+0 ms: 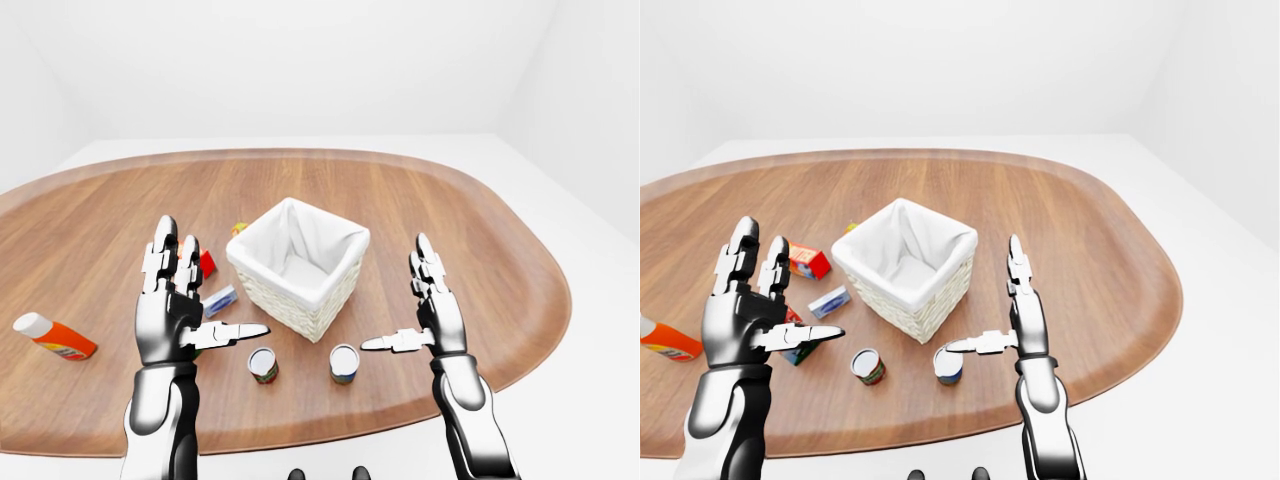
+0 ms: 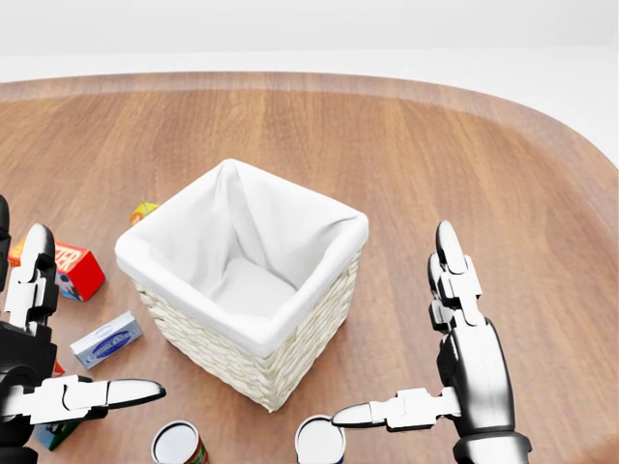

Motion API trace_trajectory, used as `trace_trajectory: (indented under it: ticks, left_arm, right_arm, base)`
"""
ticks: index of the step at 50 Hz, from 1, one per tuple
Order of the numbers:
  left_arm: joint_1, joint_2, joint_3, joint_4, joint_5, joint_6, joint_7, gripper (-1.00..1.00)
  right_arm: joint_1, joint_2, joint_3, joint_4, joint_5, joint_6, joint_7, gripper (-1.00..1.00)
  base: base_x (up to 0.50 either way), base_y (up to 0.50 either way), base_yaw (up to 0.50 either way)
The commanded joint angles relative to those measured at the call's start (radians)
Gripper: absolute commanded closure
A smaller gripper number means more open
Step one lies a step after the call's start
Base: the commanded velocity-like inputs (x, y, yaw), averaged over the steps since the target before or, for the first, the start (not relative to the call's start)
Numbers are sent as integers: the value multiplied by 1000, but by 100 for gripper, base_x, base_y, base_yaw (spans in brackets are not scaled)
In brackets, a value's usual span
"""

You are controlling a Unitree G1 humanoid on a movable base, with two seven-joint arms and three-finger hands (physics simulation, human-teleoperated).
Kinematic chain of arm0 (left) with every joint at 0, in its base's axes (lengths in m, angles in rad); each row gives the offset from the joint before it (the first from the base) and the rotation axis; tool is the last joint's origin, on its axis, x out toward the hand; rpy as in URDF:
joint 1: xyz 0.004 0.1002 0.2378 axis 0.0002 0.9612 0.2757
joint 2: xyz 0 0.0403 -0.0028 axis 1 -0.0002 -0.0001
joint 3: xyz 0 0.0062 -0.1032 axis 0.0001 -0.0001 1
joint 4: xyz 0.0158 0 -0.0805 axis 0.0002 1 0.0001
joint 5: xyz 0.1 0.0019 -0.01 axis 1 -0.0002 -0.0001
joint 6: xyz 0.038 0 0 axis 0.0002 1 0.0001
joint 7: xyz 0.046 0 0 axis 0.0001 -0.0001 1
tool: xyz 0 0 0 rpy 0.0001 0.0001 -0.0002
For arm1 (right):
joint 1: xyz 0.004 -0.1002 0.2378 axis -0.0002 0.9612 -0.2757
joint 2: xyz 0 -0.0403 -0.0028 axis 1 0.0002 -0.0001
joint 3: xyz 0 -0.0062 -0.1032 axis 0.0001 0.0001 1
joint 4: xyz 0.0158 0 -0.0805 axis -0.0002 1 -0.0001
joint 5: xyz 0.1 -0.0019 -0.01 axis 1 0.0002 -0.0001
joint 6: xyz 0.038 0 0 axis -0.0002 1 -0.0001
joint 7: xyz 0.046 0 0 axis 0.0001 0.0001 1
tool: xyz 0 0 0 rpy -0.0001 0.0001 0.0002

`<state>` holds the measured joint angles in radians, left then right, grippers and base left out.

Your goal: Pick up the alphabet soup, and put it in the basket.

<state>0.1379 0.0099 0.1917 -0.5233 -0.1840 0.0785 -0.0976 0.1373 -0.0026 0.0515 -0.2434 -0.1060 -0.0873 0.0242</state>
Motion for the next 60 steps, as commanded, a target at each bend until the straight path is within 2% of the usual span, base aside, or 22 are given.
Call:
trace_trajectory:
  ticks: [1, 27, 38, 41, 60]
  left_arm:
    - [-3, 1, -1, 13, 3, -6, -1, -100]
    - [-1, 1, 0, 9, 0, -6, 0, -100]
    - [-1, 1, 0, 10, 1, -7, -1, -100]
    - [2, 0, 0, 0, 0, -1, 0, -100]
    - [0, 0, 2, 9, 3, -8, 1, -100]
  right_arm:
    - [-1, 0, 2, 5, -4, 0, 0, -100]
    - [-2, -2, 8, 28, -17, 0, 4, -100]
    - [-13, -8, 16, 109, -84, 0, 7, -100]
    - [-9, -11, 17, 117, -97, 0, 11, -100]
    - [22, -14, 17, 202, -135, 0, 7, -100]
  base:
    - [11, 0, 0]
    - [3, 0, 0]
    - [0, 0, 0]
    - [0, 0, 0]
    - [0, 0, 0]
